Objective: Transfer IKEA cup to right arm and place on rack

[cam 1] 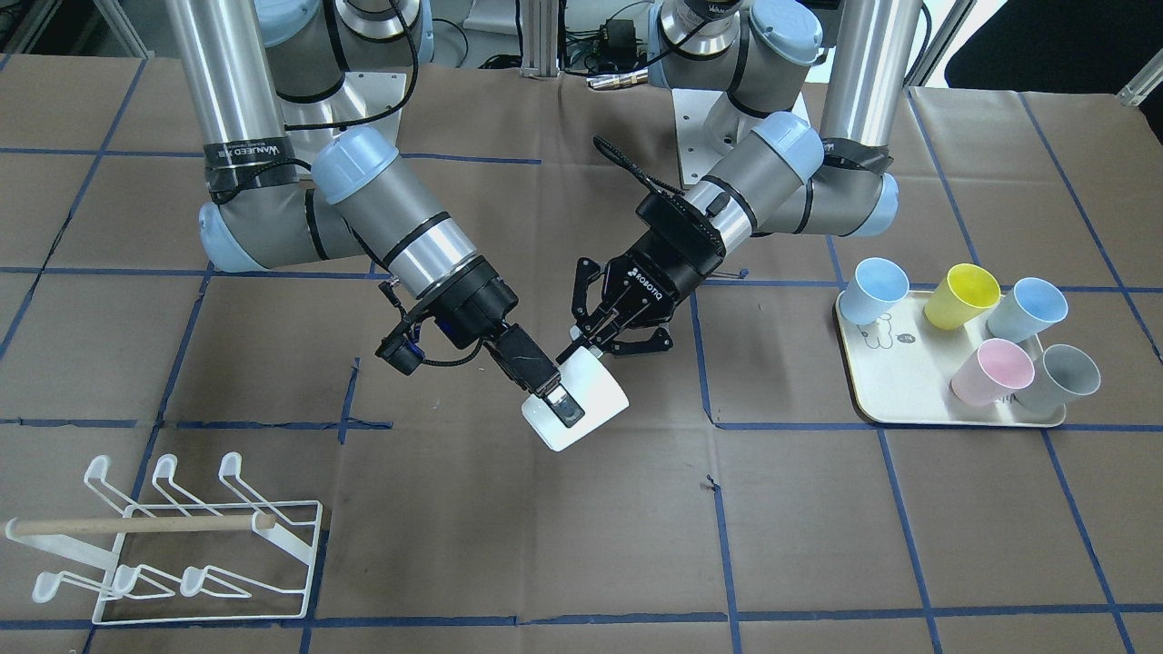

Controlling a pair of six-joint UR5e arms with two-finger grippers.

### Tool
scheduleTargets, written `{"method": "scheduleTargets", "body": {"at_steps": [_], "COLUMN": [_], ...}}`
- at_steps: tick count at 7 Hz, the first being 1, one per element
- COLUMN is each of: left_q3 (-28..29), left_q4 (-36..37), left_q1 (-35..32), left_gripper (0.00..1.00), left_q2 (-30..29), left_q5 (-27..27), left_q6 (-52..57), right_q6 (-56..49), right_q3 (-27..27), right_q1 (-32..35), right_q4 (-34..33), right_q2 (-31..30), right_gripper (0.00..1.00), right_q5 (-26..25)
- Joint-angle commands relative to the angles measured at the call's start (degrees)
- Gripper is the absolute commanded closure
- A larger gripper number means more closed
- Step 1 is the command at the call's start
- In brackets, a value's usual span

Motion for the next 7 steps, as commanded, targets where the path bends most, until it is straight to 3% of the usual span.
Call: {"method": "scheduleTargets", "body": {"at_steps": [1,4,5,7], "left_q3": [0.1,0.2,0.3,0.5], "left_q4": [0.0,0.0,0.2,0.2], "left_q1": [-0.9,-0.9,-0.9,-0.7], "left_gripper": [1.00,1.00,0.82,0.02], "left_q2": [0.0,0.1,0.8,0.8], "left_q5": [0.3,0.4,0.8,2.9], "left_q6": [-0.4,-0.4,-0.4,-2.5], "right_q6": [0.1,0.2,0.2,0.1], "right_q3": [0.0,0.0,0.0,0.0], "right_q1": [0.0,0.0,0.0,0.0], "right_q4": [0.1,0.1,0.1,0.2], "right_q2": [0.0,-0.3,-0.3,-0.3], "right_gripper": [0.36,0.51,0.53,0.53], "right_q5": [-0.5,0.1,0.1,0.1]}}
